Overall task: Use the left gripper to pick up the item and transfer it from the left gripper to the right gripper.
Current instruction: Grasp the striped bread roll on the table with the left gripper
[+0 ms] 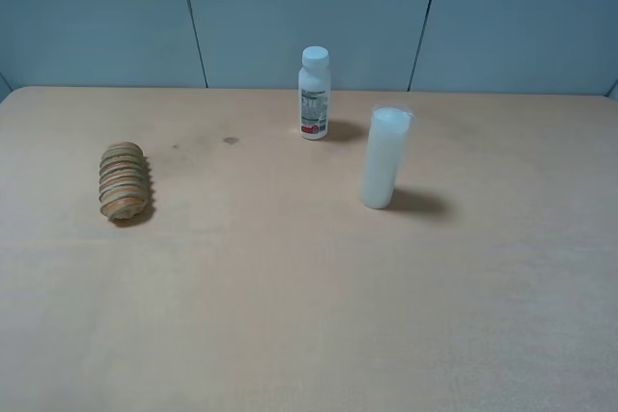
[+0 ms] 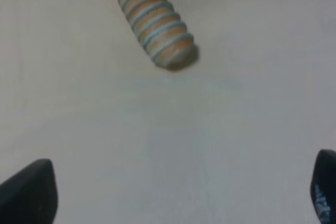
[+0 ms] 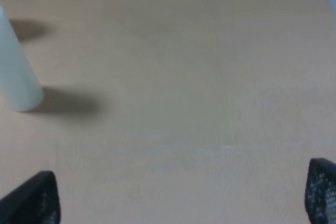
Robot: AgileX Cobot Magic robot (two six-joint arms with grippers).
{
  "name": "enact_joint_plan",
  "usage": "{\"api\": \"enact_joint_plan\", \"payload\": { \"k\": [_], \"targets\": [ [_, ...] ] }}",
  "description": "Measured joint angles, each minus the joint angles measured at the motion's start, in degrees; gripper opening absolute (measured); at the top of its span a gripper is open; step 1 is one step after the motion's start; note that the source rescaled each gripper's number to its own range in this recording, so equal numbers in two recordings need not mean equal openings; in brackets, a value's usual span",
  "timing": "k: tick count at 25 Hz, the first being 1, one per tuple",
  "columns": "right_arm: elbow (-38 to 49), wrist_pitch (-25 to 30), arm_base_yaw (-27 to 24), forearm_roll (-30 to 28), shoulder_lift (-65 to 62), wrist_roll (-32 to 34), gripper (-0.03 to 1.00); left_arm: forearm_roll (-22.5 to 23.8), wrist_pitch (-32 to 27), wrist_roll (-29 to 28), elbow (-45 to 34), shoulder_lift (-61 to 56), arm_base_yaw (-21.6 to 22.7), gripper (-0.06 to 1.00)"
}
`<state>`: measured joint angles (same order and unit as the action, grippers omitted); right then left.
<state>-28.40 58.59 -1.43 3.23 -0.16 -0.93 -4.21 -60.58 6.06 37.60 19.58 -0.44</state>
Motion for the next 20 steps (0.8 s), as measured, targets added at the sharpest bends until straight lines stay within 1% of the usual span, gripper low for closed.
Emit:
{"api": "enact_joint_plan", "payload": {
  "k": [3, 9, 16, 20],
  "targets": [
    [0.0, 0.0, 0.0, 0.0, 0.0, 0.0, 1.00, 0.0, 0.0, 0.0, 1.3, 5.7, 0.0, 0.99],
    [0.0, 0.0, 0.0, 0.0, 0.0, 0.0, 1.00, 0.0, 0.6, -0.5, 3.5, 16.3, 0.0, 1.00],
    [0.0, 0.0, 0.0, 0.0, 0.0, 0.0, 1.00, 0.1, 4.2, -4.9, 4.2, 30.2, 0.0, 1.00],
    [0.0, 0.0, 0.0, 0.0, 0.0, 0.0, 1.00, 0.1, 6.8, -5.4, 5.1, 38.1, 0.0, 1.00]
  ]
}}
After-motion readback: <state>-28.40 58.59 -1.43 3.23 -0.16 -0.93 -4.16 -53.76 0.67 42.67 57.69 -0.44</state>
